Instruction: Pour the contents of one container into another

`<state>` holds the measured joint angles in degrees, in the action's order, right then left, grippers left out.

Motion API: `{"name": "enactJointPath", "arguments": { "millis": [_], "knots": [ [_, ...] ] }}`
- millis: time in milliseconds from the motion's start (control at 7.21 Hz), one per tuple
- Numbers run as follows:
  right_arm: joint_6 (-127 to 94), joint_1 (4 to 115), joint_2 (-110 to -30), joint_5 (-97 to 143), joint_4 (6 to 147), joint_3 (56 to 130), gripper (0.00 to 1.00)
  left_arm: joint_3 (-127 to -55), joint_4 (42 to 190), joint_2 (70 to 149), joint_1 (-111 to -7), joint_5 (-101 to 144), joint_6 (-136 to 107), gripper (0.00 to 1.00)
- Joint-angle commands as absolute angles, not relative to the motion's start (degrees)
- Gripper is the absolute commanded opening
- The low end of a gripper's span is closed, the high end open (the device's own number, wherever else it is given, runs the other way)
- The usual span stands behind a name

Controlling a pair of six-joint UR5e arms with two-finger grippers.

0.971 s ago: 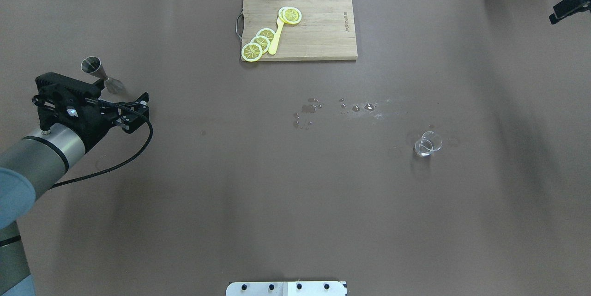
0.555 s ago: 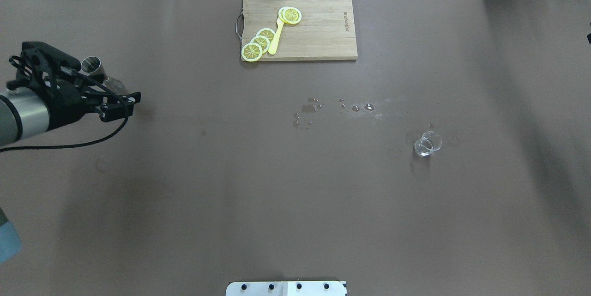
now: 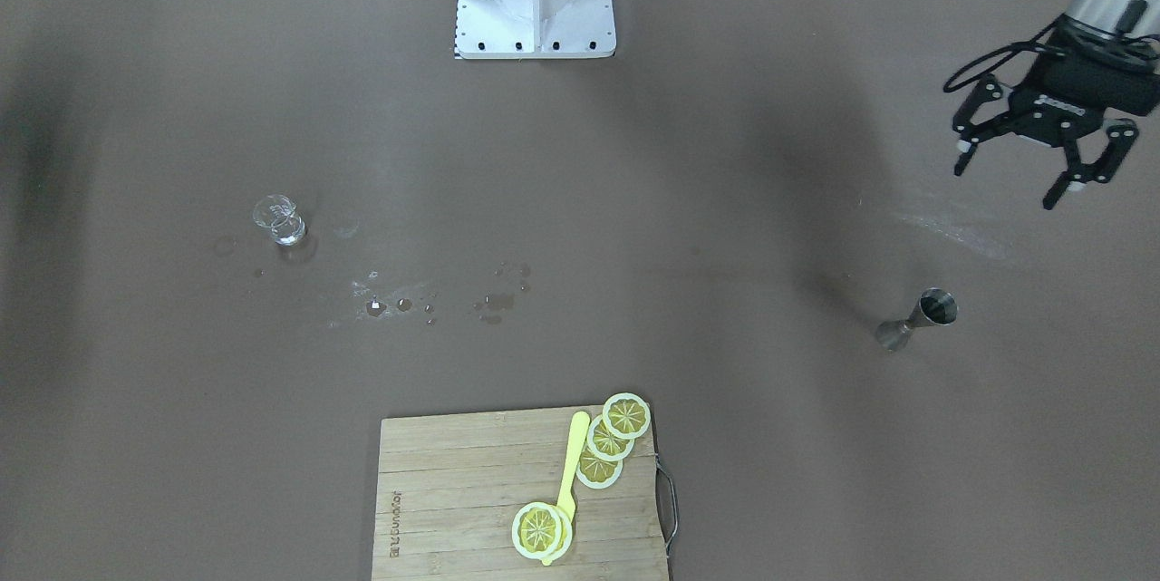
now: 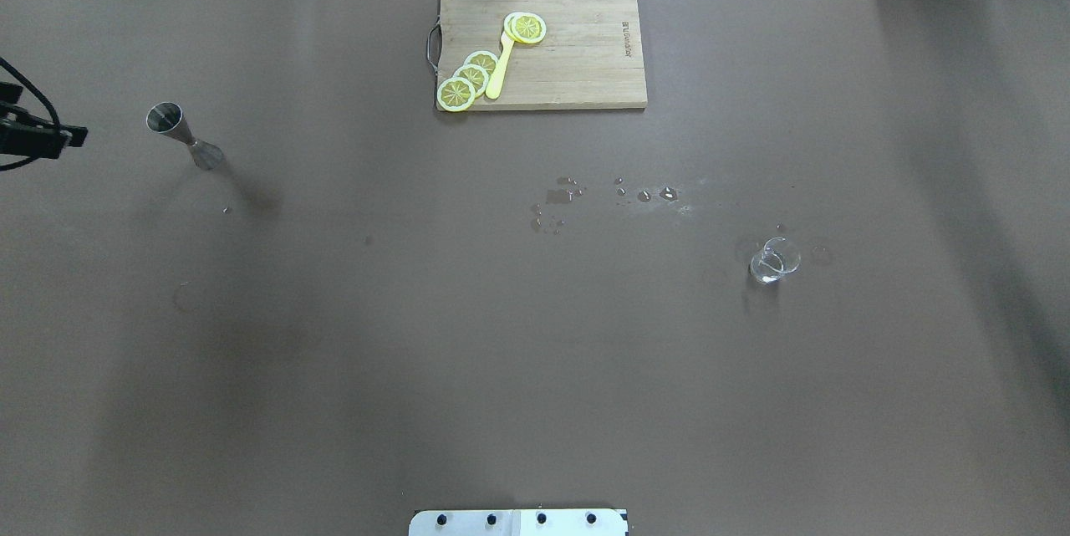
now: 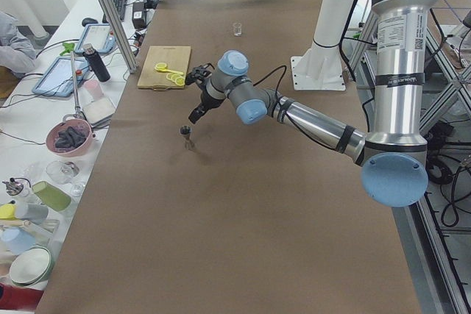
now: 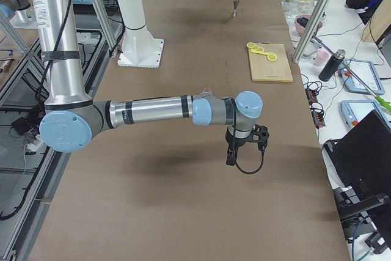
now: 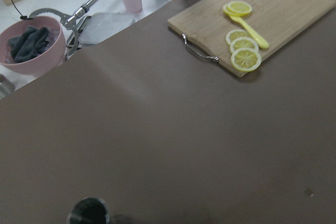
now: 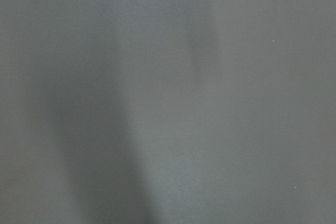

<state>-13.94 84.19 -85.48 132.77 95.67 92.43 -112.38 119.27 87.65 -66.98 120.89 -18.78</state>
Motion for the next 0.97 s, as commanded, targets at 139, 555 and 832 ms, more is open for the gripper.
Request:
{"name": "enactJointPath", "arguments": {
  "millis": [139, 555, 832],
  "knots": [
    [-14.0, 85.2, -87.0, 132.0, 95.6, 91.8, 1.0, -103.1, 96.0, 87.5, -83.9, 132.0, -18.0, 0.98],
    [-14.1, 86.0, -86.9, 131.5, 95.7, 91.7, 1.0, -102.2, 79.6, 86.1, -91.7, 136.9, -17.9, 0.98],
    [-14.0, 86.0, -86.9, 131.4, 95.7, 91.8, 1.0, -102.0, 79.6, 81.7, -92.0, 139.0, -17.8, 0.98]
  ]
}}
